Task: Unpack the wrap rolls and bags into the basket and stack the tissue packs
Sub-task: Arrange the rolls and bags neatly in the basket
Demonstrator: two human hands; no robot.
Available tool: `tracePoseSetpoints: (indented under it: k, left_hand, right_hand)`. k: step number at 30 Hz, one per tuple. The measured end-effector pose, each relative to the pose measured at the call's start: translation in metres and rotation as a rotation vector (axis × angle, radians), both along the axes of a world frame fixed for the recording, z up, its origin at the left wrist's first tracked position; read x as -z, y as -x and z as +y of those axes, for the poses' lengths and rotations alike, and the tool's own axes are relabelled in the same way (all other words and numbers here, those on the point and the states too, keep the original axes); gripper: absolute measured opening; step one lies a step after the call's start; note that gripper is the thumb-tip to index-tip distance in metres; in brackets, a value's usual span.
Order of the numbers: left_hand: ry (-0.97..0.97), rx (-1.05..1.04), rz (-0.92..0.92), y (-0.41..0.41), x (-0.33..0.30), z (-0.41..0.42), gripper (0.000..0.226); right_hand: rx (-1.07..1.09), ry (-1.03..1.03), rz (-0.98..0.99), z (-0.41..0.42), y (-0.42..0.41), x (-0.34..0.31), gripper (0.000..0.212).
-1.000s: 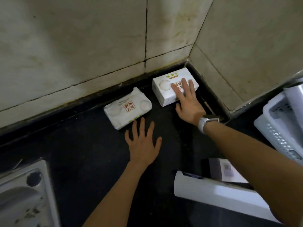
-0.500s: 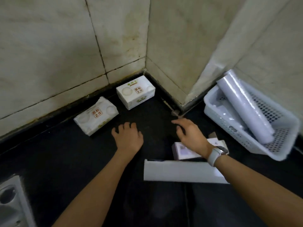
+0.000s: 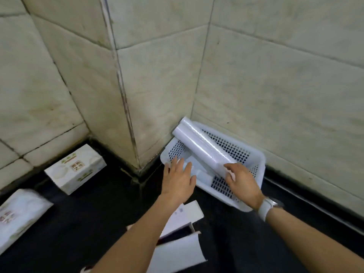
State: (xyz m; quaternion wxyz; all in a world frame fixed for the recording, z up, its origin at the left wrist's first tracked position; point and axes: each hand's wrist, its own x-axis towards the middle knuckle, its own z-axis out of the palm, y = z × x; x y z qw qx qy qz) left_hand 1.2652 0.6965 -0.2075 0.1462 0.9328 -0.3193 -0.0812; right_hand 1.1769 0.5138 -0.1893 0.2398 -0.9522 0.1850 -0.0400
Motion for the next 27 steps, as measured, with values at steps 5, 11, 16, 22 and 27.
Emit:
tracePoseSetpoints:
  k: [5, 11, 16, 22, 27]
  left_hand:
    - [-0.045, -0.059, -0.088, -0.001, 0.028, -0.012, 0.059]
    - [0.001, -0.05, -0.199, -0.002, 0.021, -0.013, 0.058]
    - [0.011, -0.041, -0.217, -0.004, 0.023, -0.014, 0.052]
    - [0.038, -0.064, -0.177, -0.004, 0.026, -0.016, 0.054]
    - [0.039, -0.058, -0.182, -0.004, 0.026, -0.014, 0.053]
  right_hand:
    - [-0.065, 0.142, 0.144, -0.022, -0.031, 0.028, 0.056]
    - [-0.074, 0.252, 0.112, -0.022, -0.051, 0.047, 0.058]
    - [-0.069, 0.123, -0.1, -0.04, -0.044, 0.033, 0.057]
    - [0.044, 0.172, -0.106, -0.068, -0.069, 0.023, 0.052]
    - [0.024, 0.216, -0.013, -0.078, -0.079, 0.03, 0.055]
